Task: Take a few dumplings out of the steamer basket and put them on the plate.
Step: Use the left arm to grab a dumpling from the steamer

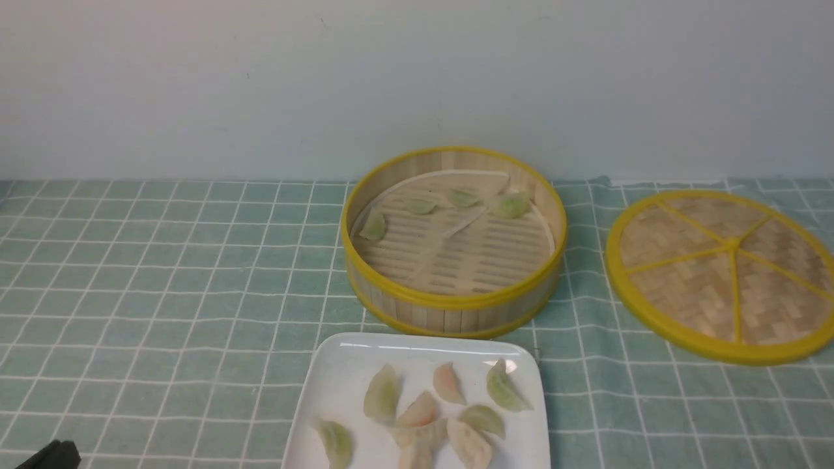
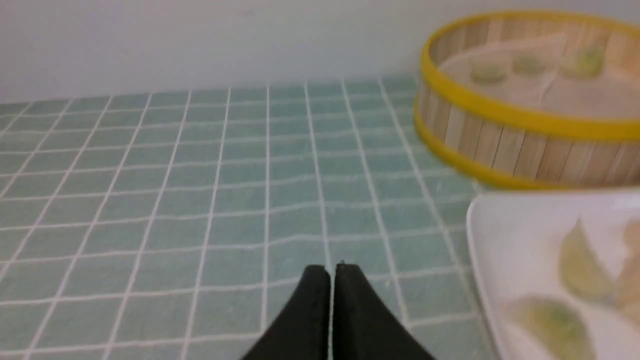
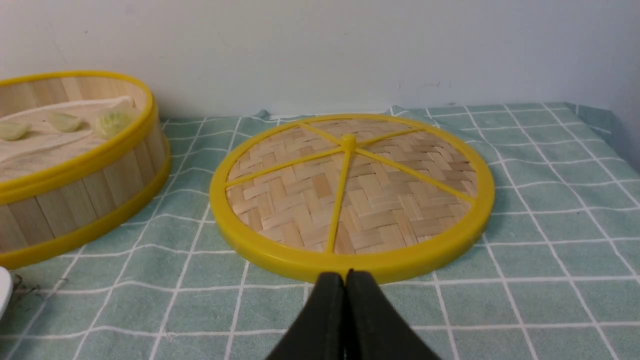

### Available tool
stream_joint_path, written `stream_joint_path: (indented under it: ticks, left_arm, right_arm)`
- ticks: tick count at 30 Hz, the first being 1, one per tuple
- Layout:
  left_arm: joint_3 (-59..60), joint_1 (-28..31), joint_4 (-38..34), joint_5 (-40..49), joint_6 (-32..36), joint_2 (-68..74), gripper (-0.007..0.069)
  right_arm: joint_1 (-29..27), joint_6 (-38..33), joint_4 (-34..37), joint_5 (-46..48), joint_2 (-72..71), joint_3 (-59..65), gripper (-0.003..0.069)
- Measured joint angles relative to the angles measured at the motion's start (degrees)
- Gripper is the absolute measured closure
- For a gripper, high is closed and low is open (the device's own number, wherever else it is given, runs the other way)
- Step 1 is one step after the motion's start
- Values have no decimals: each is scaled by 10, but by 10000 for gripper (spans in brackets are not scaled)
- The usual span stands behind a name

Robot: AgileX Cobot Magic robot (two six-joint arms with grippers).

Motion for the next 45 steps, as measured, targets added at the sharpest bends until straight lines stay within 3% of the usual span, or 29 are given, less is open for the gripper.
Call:
stream_joint_path:
  ticks: [3,7,8,11,16,20,22,23,25,30,33,37,45]
  left_arm:
    - [0,0,-56,-62,-8,0,631]
    - [0,0,-141,-155,-20,0,631]
    - [0,0,-187,-216,-28,0,631]
    - [-5,0,-236,-298,-52,0,631]
    - [-86,0,-226,-282,-71,5,631]
    - [-250,0,-148,-122,-72,119,631]
    - [-339,0,-114,2,-70,205,631]
    - [-357,0,-111,15,-70,215,631]
    - [-458,0,-88,183,-55,333,631]
    - [-602,0,-73,401,9,575,631]
    - [-655,0,-71,439,39,697,631]
    - [-725,-19,-41,456,47,823,631]
    - [-894,-129,68,472,2,1006,631]
  right_arm:
    - [0,3,7,-3,0,0,673]
    - [0,42,84,-58,0,2,673]
    - [0,82,155,-111,0,2,673]
    - [0,125,238,-183,0,2,673]
    - [0,145,307,-242,0,2,673]
    - [2,150,330,-260,0,0,673]
    - [10,148,320,-198,0,-27,673]
    - [10,147,318,-198,0,-31,673]
    - [23,117,274,-82,16,-116,673]
    - [33,24,225,176,151,-320,673]
    - [33,-57,223,320,248,-419,673]
    - [33,-128,221,434,359,-511,673]
    - [33,-158,220,500,474,-570,673]
